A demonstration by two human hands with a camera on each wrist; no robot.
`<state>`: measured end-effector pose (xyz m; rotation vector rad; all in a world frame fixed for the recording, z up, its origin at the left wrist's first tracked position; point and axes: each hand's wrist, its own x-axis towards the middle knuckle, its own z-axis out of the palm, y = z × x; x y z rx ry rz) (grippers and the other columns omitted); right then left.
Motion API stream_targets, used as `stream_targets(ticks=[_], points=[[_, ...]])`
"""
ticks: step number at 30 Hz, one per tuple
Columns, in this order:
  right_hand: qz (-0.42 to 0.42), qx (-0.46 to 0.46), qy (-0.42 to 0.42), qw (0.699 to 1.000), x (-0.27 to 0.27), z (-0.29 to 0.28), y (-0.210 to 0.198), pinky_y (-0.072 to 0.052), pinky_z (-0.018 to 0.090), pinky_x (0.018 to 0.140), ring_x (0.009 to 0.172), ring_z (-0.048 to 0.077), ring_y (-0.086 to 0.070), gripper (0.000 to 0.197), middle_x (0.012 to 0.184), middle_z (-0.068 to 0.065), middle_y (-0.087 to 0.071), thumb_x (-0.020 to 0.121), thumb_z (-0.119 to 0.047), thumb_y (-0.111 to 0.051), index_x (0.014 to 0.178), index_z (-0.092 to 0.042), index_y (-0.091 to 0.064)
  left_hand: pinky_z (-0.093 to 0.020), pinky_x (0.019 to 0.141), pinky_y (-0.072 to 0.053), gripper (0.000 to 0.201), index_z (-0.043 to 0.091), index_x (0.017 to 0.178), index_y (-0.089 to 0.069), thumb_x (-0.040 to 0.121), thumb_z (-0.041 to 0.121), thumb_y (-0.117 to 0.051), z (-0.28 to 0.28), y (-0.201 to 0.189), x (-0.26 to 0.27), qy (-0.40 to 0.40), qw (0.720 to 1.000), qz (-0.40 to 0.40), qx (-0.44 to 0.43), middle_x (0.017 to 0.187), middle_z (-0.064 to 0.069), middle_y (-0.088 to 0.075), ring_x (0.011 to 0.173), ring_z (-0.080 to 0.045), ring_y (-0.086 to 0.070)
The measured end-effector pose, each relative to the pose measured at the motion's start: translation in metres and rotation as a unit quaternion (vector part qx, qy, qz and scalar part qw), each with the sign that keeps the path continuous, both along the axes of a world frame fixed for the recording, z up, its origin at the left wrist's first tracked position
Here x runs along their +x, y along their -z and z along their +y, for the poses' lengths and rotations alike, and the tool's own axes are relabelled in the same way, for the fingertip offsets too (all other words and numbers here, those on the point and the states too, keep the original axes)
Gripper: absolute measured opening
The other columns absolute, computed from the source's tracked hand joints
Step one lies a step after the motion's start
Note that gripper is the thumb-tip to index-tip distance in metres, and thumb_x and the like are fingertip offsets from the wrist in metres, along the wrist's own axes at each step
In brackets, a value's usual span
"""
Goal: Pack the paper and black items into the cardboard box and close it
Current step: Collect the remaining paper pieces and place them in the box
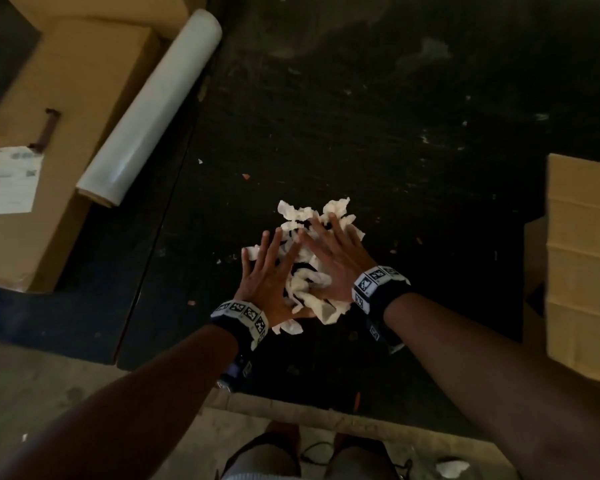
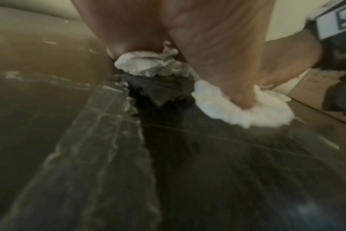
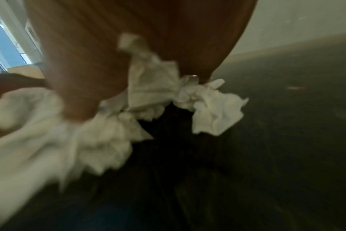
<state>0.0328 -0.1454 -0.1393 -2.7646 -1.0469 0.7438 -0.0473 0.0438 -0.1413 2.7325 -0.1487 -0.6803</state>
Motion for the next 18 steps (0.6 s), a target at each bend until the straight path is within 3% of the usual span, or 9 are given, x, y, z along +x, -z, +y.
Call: stream_targets(ticks=[3, 6, 9, 10, 12, 18], points=[[-0.032, 0.039, 0.015, 0.999, -0.009, -0.007, 0.006, -0.016, 0.058, 0.120, 0.151, 0.031, 0.018, 0.093, 0.165, -0.001, 0.020, 0.090, -0.059, -0.054, 0.159, -0.030, 0.002, -0.063, 0.122, -0.009, 0.108, 0.043, 0.156, 0.014, 0.085, 0.060, -0.065, 0.005, 0.006, 0.000, -0.001, 0.998, -0.047, -0.033, 0.164, 0.006, 0.028, 0.152, -0.024, 0.023], [-0.035, 0.071, 0.043, 0.996, -0.020, -0.009, 0.012, -0.024, 0.050, 0.120, 0.153, 0.026, 0.010, 0.084, 0.167, -0.005, 0.010, 0.094, -0.036, -0.061, 0.159, -0.030, -0.008, -0.053, 0.121, -0.029, 0.100, 0.046, 0.158, 0.002, 0.089, 0.035, -0.071, 0.003, 0.011, -0.006, -0.017, 0.996, -0.074, -0.049, 0.167, 0.012, 0.019, 0.155, -0.019, 0.005], [-0.030, 0.084, 0.075, 0.993, -0.024, -0.008, 0.011, -0.041, 0.045, 0.111, 0.153, 0.022, -0.001, 0.086, 0.167, -0.008, -0.001, 0.091, -0.023, -0.068, 0.158, -0.031, -0.016, -0.042, 0.097, -0.056, 0.097, 0.047, 0.157, -0.011, 0.087, 0.029, -0.075, -0.001, 0.009, -0.007, -0.044, 0.995, -0.075, -0.052, 0.166, 0.018, 0.012, 0.145, -0.021, -0.037], [-0.028, 0.087, 0.081, 0.993, -0.023, -0.007, 0.009, -0.044, 0.045, 0.109, 0.153, 0.021, -0.005, 0.083, 0.167, -0.008, -0.007, 0.090, -0.019, -0.068, 0.157, -0.029, -0.020, -0.038, 0.089, -0.059, 0.094, 0.045, 0.157, -0.018, 0.086, 0.026, -0.076, -0.001, 0.009, -0.005, -0.046, 0.994, -0.085, -0.050, 0.166, 0.018, 0.008, 0.133, -0.019, -0.053], [-0.021, 0.092, 0.088, 0.992, -0.017, -0.005, 0.005, -0.043, 0.046, 0.110, 0.152, 0.021, -0.014, 0.074, 0.165, -0.007, -0.017, 0.092, -0.012, -0.063, 0.156, -0.025, -0.028, -0.036, 0.083, -0.060, 0.090, 0.041, 0.155, -0.028, 0.083, 0.020, -0.079, 0.000, 0.009, 0.000, -0.051, 0.993, -0.097, -0.046, 0.166, 0.018, -0.001, 0.113, -0.016, -0.066], [-0.022, 0.102, 0.120, 0.987, 0.000, -0.003, -0.010, -0.035, 0.034, 0.115, 0.145, 0.014, -0.034, 0.060, 0.158, -0.010, -0.036, 0.093, -0.006, -0.057, 0.148, -0.026, -0.044, -0.039, 0.092, -0.057, 0.088, 0.038, 0.150, -0.040, 0.078, 0.010, -0.081, 0.006, 0.004, 0.011, -0.066, 0.992, -0.090, -0.060, 0.165, 0.017, -0.017, 0.119, -0.017, -0.064]])
